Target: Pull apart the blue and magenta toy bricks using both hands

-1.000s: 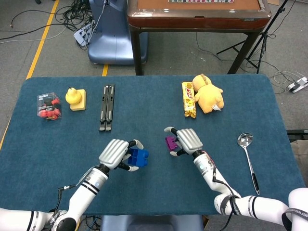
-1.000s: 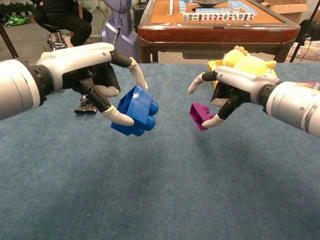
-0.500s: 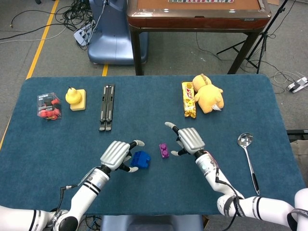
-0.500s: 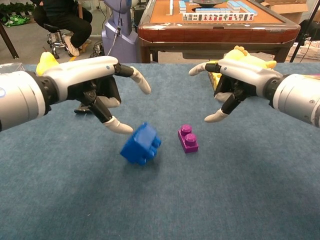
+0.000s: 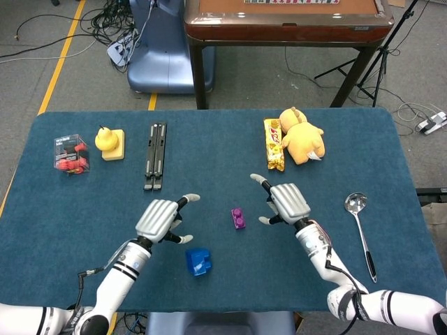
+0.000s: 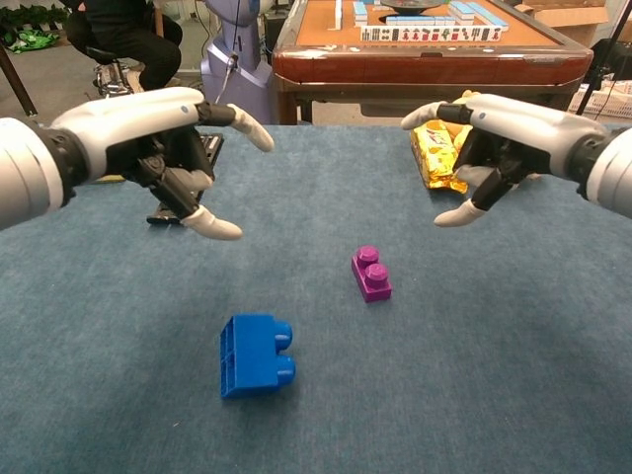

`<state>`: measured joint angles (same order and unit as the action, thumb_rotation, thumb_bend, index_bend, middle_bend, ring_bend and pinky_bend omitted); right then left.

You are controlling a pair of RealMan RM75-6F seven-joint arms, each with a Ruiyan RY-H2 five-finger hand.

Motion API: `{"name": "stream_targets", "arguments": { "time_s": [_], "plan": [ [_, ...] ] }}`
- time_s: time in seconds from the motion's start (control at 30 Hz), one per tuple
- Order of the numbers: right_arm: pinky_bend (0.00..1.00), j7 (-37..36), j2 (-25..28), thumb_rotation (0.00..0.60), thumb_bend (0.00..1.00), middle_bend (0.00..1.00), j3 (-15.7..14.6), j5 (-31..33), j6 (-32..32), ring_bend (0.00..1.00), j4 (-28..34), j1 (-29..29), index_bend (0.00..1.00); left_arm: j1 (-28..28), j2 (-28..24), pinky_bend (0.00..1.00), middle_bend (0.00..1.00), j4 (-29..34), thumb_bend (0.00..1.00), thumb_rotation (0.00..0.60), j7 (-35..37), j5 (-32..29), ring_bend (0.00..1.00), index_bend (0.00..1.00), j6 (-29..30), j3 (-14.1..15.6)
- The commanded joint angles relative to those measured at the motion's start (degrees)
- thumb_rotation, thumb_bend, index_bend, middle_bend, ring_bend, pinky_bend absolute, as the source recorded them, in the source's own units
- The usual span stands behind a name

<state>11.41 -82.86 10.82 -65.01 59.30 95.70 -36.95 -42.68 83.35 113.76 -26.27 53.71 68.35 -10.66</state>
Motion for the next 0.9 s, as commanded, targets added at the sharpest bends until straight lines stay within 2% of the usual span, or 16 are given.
{"name": "stream_targets", "arguments": {
  "time_s": [0.03,0.17,0.23,0.37,0.5,0.63,0.9],
  "plan": [
    [0.96,0.7,3.2,0.600,0.00,0.73,-1.5,-1.6,1.6,0.84,2.4,1.8,0.18,1.7,-2.4,1.00,0.94,2.0,0.10,0.600,-0.3,1.1,0.84,0.25,2.2,0.4],
    [0.85,0.7,7.6,0.600,0.00,0.54,-3.3,-3.6,3.5,0.62,5.3,4.2,0.23,4.2,-6.1,0.99,0.72,4.3,0.10,0.600,-0.8,2.9,0.72,0.24,5.3,1.5],
    [0.77,0.1,9.8,0.600,0.00,0.45,-4.1,-4.9,4.6,0.52,6.6,5.5,0.25,5.6,-8.1,0.95,0.62,5.2,0.10,0.600,-1.0,4.1,0.66,0.23,6.9,2.3],
    [0.60,-3.0,14.6,0.600,0.00,0.37,-6.1,-9.4,7.3,0.42,8.6,8.6,0.26,9.2,-12.8,0.84,0.51,7.3,0.10,0.600,-0.2,6.7,0.57,0.23,10.0,4.2],
    [0.50,-5.5,17.8,0.600,0.00,0.35,-8.2,-13.9,10.6,0.38,9.1,11.6,0.27,12.4,-17.6,0.71,0.45,9.7,0.10,0.600,1.8,7.6,0.48,0.22,11.3,5.8],
    [0.46,-6.7,19.9,0.600,0.00,0.35,-9.7,-16.4,14.2,0.37,9.4,14.8,0.28,15.3,-22.0,0.61,0.41,11.1,0.10,0.600,3.2,8.9,0.42,0.21,12.6,7.2],
    [0.45,-8.4,22.9,0.600,0.00,0.35,-11.4,-18.4,19.7,0.37,9.9,20.3,0.29,20.7,-28.2,0.58,0.41,11.5,0.10,0.600,6.5,11.8,0.41,0.22,15.9,8.7]
  ]
}}
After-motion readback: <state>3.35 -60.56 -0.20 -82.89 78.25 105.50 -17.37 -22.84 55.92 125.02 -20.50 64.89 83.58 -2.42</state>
